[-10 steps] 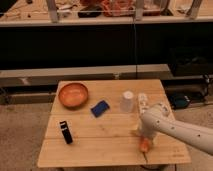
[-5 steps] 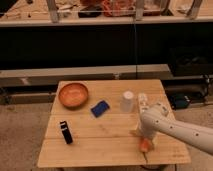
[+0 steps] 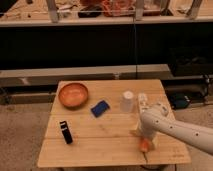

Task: Place the pepper in the ceramic bowl

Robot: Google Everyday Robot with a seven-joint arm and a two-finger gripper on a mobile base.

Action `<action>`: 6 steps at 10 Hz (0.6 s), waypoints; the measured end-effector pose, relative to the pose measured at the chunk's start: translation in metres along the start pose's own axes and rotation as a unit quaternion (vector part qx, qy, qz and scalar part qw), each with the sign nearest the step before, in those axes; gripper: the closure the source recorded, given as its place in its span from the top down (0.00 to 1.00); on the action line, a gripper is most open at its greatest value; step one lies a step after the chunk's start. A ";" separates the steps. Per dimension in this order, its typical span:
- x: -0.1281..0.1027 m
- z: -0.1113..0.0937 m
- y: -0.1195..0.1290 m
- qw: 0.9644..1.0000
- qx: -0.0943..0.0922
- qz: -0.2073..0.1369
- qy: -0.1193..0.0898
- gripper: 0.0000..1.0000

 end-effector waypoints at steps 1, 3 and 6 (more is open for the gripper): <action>0.000 0.000 0.000 1.000 0.000 0.000 0.000 0.80; 0.000 0.000 0.001 1.000 0.000 0.000 0.000 0.80; 0.000 -0.001 0.001 1.000 -0.001 0.001 0.000 0.80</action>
